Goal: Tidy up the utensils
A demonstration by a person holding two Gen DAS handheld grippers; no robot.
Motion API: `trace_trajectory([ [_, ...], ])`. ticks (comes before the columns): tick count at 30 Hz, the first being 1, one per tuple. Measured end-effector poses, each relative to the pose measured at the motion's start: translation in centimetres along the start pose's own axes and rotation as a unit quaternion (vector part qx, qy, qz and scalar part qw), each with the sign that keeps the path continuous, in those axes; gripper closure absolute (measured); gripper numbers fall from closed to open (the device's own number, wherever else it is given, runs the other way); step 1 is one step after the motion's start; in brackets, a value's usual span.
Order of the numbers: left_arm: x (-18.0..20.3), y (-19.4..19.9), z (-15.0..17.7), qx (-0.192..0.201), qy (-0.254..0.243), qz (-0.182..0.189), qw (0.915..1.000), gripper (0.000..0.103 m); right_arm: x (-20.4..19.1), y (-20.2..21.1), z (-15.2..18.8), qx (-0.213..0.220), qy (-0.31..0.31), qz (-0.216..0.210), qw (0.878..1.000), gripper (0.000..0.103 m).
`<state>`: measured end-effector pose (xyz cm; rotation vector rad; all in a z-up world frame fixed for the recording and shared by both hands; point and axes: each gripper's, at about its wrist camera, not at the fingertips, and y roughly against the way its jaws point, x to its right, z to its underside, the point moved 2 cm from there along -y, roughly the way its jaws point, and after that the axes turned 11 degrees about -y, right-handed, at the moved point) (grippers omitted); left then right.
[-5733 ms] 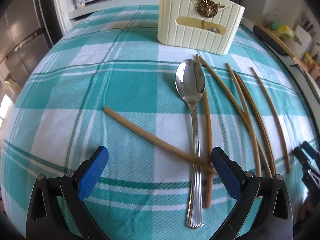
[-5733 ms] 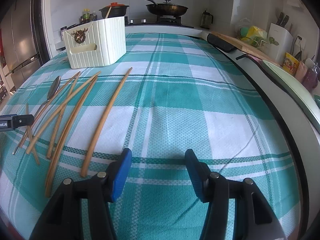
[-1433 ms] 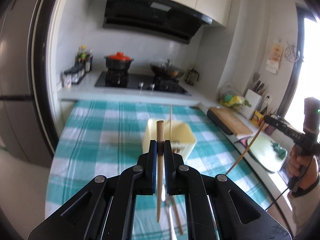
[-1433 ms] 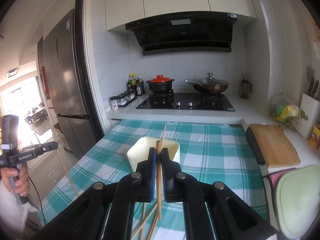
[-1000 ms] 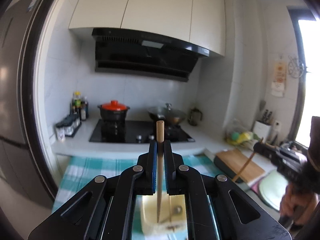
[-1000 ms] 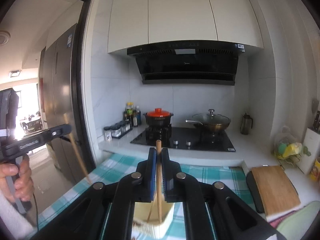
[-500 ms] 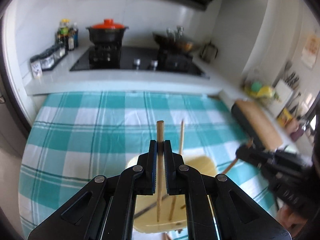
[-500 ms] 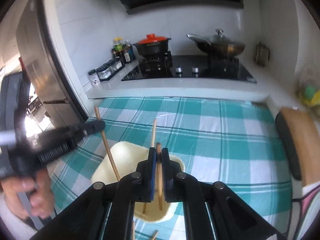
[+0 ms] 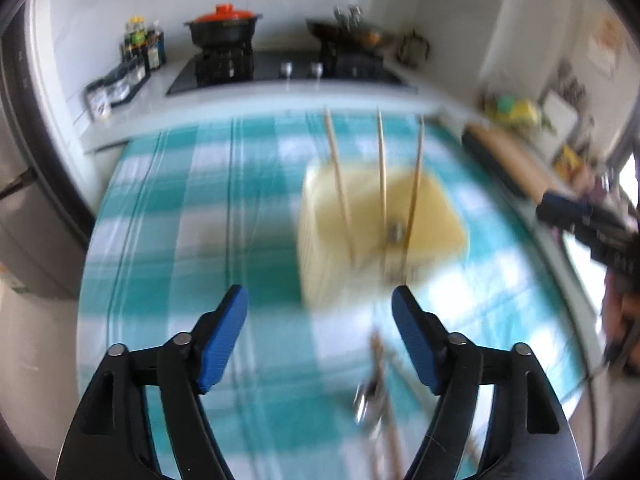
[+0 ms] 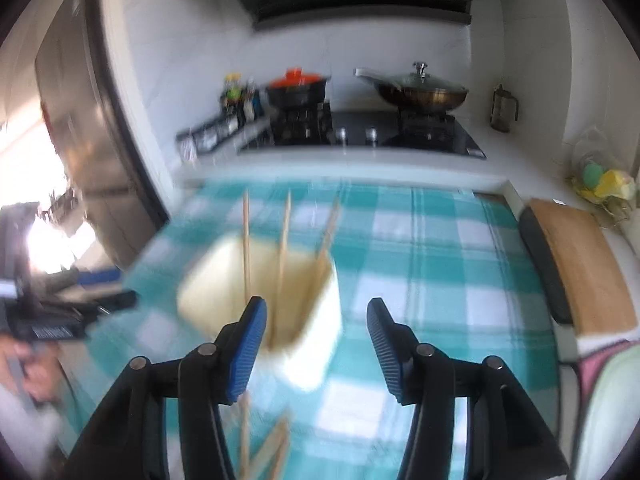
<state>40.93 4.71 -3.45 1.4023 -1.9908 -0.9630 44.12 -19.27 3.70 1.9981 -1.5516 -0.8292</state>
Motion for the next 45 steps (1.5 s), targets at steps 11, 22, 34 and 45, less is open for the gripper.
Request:
trace_trajectory([
  [11, 1.5, -4.0, 17.4, -0.054, 0.042, -0.058, 0.996, 0.017, 5.4, -1.5, 22.3, -0.059, -0.001, 0.12, 0.991, 0.047],
  [22, 0.1, -6.4, 18.3, -0.034, 0.054, -0.115, 0.9913, 0.0, 7.2, -1.6, 23.5, -0.041, -0.049, 0.113, 0.992, 0.038],
  [34, 0.9, -6.1, 18.8, -0.042, 0.065, -0.102, 0.9917, 0.0, 7.1, -1.7, 23.8, -0.041, -0.046, 0.116, 0.991, 0.037],
  [45, 1.1, -5.8, 19.3, -0.03, 0.049, -0.098, 0.9935, 0.0, 7.1, -1.8, 23.8, -0.041, -0.046, 0.116, 0.991, 0.037],
])
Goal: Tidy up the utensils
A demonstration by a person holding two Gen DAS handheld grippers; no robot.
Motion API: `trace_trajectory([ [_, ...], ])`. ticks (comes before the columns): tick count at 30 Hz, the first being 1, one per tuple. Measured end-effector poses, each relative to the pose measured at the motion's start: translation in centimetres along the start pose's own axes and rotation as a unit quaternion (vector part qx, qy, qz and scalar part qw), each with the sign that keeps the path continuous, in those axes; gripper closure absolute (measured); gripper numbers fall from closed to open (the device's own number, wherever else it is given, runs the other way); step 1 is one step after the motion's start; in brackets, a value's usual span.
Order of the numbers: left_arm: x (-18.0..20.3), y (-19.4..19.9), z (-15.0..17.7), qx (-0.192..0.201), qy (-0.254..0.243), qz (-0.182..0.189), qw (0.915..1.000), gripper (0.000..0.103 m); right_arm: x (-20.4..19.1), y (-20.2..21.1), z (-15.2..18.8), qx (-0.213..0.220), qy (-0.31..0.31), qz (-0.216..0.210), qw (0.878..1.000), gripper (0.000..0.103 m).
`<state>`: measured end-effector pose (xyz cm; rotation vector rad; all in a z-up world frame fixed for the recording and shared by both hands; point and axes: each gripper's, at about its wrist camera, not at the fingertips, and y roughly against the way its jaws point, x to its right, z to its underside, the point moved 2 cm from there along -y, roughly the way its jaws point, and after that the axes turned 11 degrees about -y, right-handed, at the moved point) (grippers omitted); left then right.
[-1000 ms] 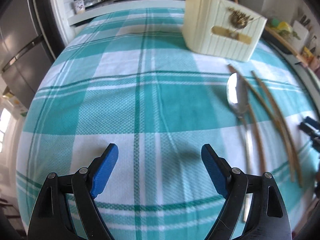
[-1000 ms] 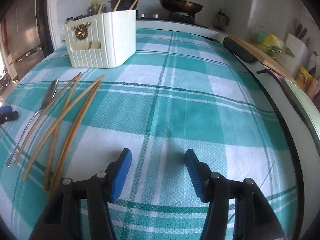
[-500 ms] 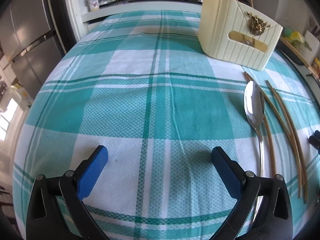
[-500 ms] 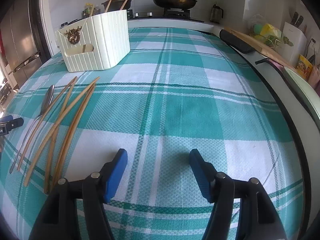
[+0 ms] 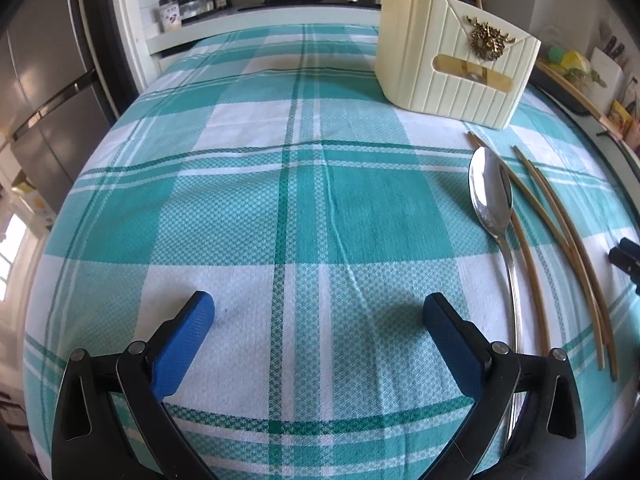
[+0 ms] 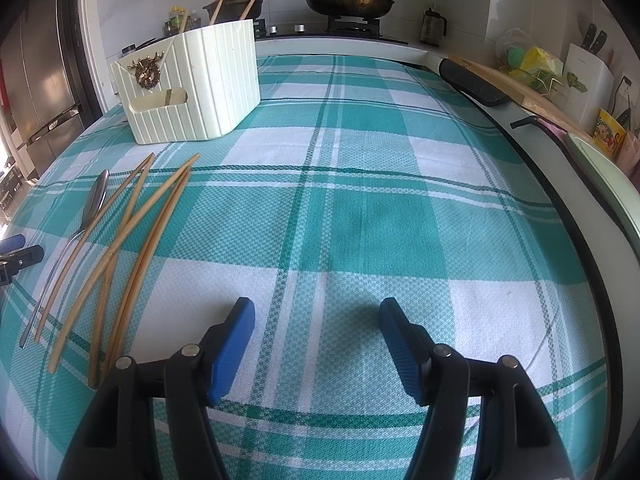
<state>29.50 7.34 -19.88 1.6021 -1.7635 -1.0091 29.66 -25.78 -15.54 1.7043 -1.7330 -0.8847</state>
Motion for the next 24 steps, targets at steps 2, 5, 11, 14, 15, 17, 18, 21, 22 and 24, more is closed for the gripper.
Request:
trace_trajectory([
  [2, 0.1, 0.0, 0.0, -0.001, -0.001, 0.0, 1.0, 0.0, 0.0, 0.0, 0.0, 0.0, 0.0, 0.0, 1.0, 0.037],
  [5, 0.1, -0.1, -0.1, -0.003, -0.003, 0.001, 1.0, 0.0, 0.0, 0.0, 0.0, 0.0, 0.0, 0.0, 1.0, 0.037],
  [11, -0.2, -0.1, -0.1, -0.002, -0.005, 0.01, 0.9999, 0.0, 0.0, 0.0, 0.0, 0.0, 0.0, 0.0, 1.0, 0.037],
  [14, -0.4, 0.6, 0.2, 0.001, 0.008, 0.013, 0.9999, 0.0, 0.0, 0.0, 0.0, 0.0, 0.0, 0.0, 1.0, 0.037],
  [15, -0.5, 1.0, 0.4, 0.008, 0.023, 0.018, 0.9995, 0.001, 0.0, 0.0, 0.0, 0.0, 0.0, 0.0, 1.0, 0.037],
  [17, -0.5, 1.8, 0.6, 0.025, 0.056, 0.055, 0.9966, 0.001, -0.1, 0.0, 0.0, 0.0, 0.001, 0.0, 1.0, 0.037],
  [18, -0.3, 2.2, 0.5, 0.033, 0.065, 0.079, 0.9942, 0.001, 0.1, 0.0, 0.0, 0.0, 0.0, 0.0, 1.0, 0.037],
  [21, 1.3, 3.3, -0.6, 0.052, 0.056, 0.118, 0.9901, 0.001, 0.1, 0.0, 0.0, 0.0, 0.0, -0.001, 1.0, 0.037],
  [22, 1.9, 3.5, -1.0, 0.054, 0.046, 0.119, 0.9903, 0.001, 0.0, 0.0, 0.0, 0.0, 0.0, -0.001, 1.0, 0.037],
  [24, 3.7, 3.2, -1.9, 0.051, 0.014, 0.115, 0.9919, 0.001, 0.1, 0.0, 0.0, 0.0, 0.0, -0.001, 1.0, 0.037],
])
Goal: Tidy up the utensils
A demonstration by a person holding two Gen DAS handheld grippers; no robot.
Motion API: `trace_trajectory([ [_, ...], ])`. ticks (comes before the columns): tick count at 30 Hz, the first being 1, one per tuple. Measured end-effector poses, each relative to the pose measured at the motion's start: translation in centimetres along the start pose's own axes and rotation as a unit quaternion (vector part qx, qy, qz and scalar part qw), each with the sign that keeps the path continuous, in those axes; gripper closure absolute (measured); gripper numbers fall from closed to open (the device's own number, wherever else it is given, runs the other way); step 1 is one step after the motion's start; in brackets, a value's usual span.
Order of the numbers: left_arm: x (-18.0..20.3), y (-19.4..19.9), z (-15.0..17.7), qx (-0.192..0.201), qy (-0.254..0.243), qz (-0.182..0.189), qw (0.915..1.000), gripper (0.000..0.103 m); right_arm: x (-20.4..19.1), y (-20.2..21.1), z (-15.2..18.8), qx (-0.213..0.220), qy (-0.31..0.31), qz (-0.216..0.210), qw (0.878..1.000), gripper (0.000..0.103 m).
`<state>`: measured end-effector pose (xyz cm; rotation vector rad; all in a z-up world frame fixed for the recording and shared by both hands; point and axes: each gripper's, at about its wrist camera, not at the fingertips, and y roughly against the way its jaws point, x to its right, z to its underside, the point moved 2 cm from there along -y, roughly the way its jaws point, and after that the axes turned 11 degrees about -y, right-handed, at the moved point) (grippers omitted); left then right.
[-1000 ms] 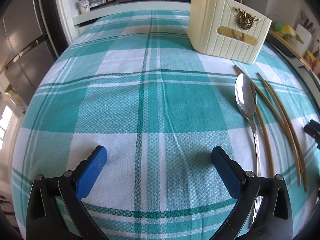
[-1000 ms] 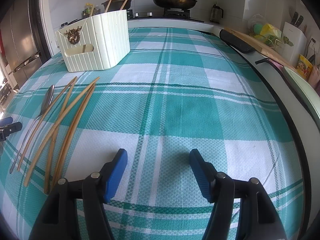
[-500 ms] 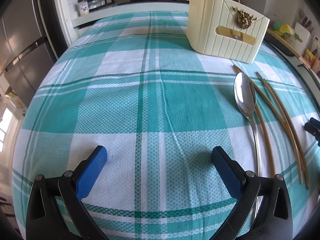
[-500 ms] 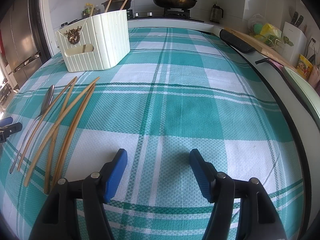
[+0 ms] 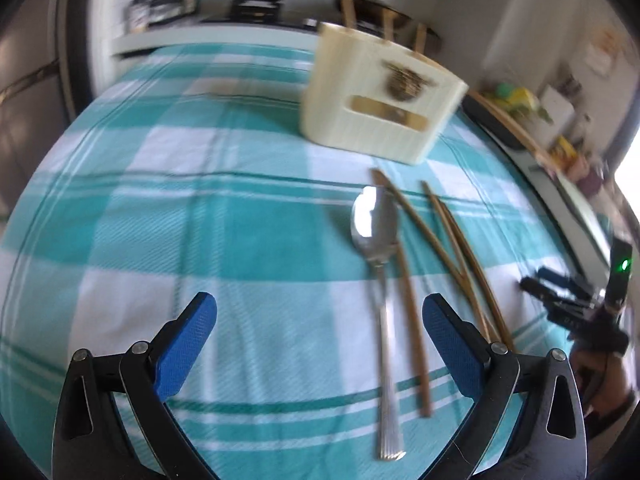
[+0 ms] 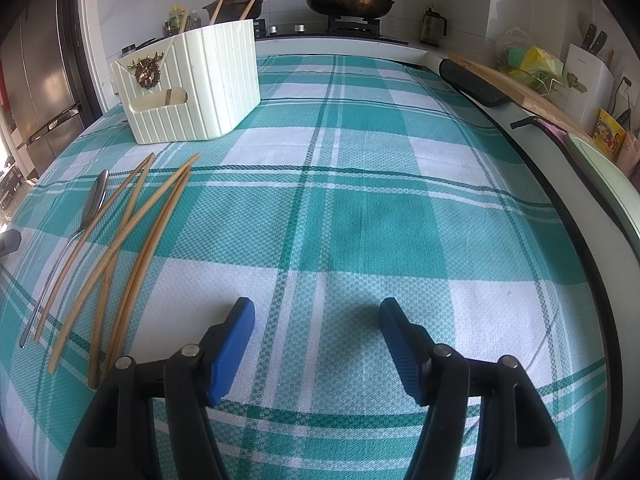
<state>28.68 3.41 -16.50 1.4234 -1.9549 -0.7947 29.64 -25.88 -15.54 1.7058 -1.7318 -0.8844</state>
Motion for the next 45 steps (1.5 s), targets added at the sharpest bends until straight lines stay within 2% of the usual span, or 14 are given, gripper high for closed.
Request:
trace_trajectory([
  [3, 1.5, -1.5, -0.6, -0.012, -0.035, -0.028, 0.9989, 0.001, -0.1, 0.0, 0.0, 0.0, 0.0, 0.0, 1.0, 0.037],
  [7, 2.1, -3.2, -0.7, -0.026, -0.042, -0.045, 0.9978, 0.001, -0.1, 0.0, 0.0, 0.0, -0.001, -0.001, 1.0, 0.037],
  [10, 2.4, -4.4, -0.4, -0.049, -0.055, -0.077, 0.9943, 0.002, -0.4, 0.3, 0.1, 0.004, 0.004, 0.003, 1.0, 0.037],
  [14, 1.7, -4.4, -0.2, -0.047, -0.041, -0.089, 0.9941, 0.001, -2.8, 2.1, 0.0, 0.006, -0.013, -0.085, 0.996, 0.038],
  [16, 1.8, -4.5, -0.3, -0.049, -0.043, -0.094, 0.9934, 0.001, -4.7, 2.2, -0.2, -0.01, -0.008, -0.12, 0.993, 0.049],
  [18, 1.8, -4.6, -0.3, -0.049, -0.044, -0.097, 0.9931, 0.001, -6.3, 1.4, -0.2, -0.037, -0.003, -0.138, 0.99, 0.07],
  [19, 1.7, -4.6, -0.3, -0.049, -0.043, -0.097, 0.9931, 0.0, -6.9, 0.8, -0.1, -0.051, -0.002, -0.139, 0.989, 0.072],
  [21, 1.7, -4.6, -0.2, -0.048, -0.041, -0.099, 0.9931, 0.0, -7.8, -0.2, 0.0, -0.069, 0.003, -0.132, 0.989, 0.081],
  [30, 1.7, -4.8, -0.4, -0.049, -0.036, -0.111, 0.9919, 0.0, -9.8, -1.1, -0.9, -0.079, 0.05, -0.072, 0.993, 0.085],
  [32, 1.5, -4.7, -0.3, -0.049, -0.033, -0.113, 0.9919, 0.0, -10.0, -1.5, -0.9, -0.077, 0.074, -0.046, 0.993, 0.096],
  [33, 1.2, -4.6, -0.3, -0.049, -0.025, -0.118, 0.9915, 0.0, -9.8, -1.4, -1.0, -0.076, 0.076, -0.046, 0.993, 0.096],
  [36, 0.5, -4.4, -0.1, -0.048, -0.009, -0.123, 0.9913, 0.0, -8.6, -0.9, -0.8, -0.073, 0.066, -0.041, 0.994, 0.099],
  [43, -1.3, -3.4, 0.7, -0.052, -0.013, -0.128, 0.9904, 0.0, -2.6, 0.2, -0.4, -0.039, 0.043, 0.044, 0.997, 0.098],
  [45, -1.9, -3.1, 0.9, -0.053, -0.005, -0.125, 0.9907, 0.0, -1.3, 0.6, -0.2, -0.031, 0.038, 0.048, 0.998, 0.094],
])
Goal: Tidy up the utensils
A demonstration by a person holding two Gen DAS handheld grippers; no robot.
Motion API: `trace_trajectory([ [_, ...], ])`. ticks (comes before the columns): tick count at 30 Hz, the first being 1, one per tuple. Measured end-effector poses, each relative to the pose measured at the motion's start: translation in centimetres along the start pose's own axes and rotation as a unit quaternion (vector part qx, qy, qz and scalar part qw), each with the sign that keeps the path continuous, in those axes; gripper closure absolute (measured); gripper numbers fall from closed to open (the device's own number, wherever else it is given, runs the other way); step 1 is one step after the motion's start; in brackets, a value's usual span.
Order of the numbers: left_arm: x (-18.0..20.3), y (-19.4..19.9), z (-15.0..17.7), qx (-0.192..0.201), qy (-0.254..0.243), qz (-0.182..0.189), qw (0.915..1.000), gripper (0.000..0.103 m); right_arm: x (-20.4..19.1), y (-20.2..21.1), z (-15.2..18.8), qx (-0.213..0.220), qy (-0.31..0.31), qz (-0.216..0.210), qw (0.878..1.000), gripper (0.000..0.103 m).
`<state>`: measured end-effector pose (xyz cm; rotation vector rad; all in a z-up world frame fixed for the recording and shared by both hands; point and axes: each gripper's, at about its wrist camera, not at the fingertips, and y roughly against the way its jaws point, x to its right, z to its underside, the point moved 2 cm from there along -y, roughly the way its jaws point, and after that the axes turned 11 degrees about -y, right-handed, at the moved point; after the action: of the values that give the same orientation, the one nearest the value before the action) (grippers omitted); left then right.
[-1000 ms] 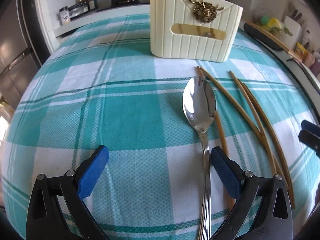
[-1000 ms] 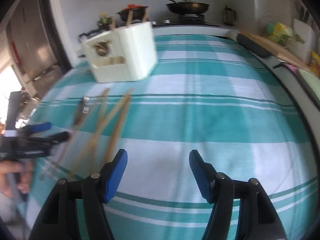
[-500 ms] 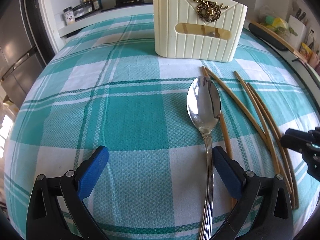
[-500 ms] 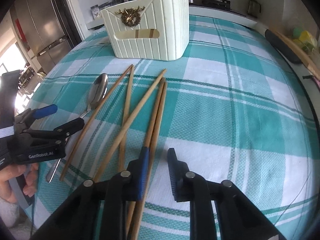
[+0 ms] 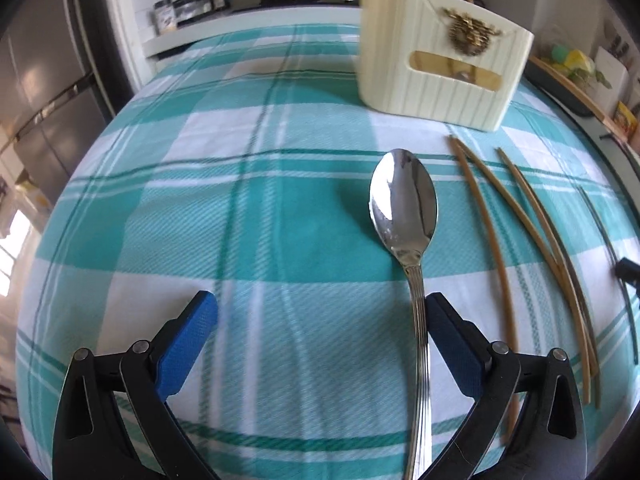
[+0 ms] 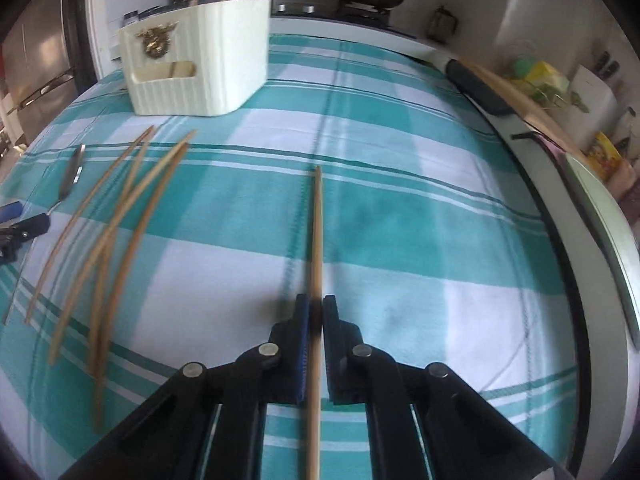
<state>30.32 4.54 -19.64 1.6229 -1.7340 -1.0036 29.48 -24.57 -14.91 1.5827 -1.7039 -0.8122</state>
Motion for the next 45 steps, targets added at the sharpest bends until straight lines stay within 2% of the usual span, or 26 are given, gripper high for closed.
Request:
trace_trajectory([
  [1, -0.2, 0.1, 0.2, -0.001, -0.001, 0.0, 1.0, 0.0, 0.7, 0.2, 0.2, 0.006, -0.004, -0.004, 1.0, 0.093],
  [6, -0.2, 0.5, 0.9, -0.005, -0.011, 0.005, 0.9999, 0.0, 2.1, 0.3, 0.8, 0.028, -0.007, -0.014, 0.999, 0.071],
  [9, -0.2, 0.7, 1.2, 0.0, -0.012, 0.005, 0.9999, 0.0, 2.8, -0.1, 0.8, 0.033, -0.028, -0.036, 0.998, 0.066],
  [12, -0.2, 0.7, 1.1, 0.003, -0.011, 0.004, 0.9999, 0.0, 3.2, -0.2, 0.8, 0.037, -0.038, -0.047, 0.997, 0.065],
  [45, -0.1, 0.7, 1.2, 0.006, -0.01, 0.003, 0.9999, 0.0, 3.1, -0.2, 0.9, 0.04, -0.035, -0.042, 0.998, 0.065],
])
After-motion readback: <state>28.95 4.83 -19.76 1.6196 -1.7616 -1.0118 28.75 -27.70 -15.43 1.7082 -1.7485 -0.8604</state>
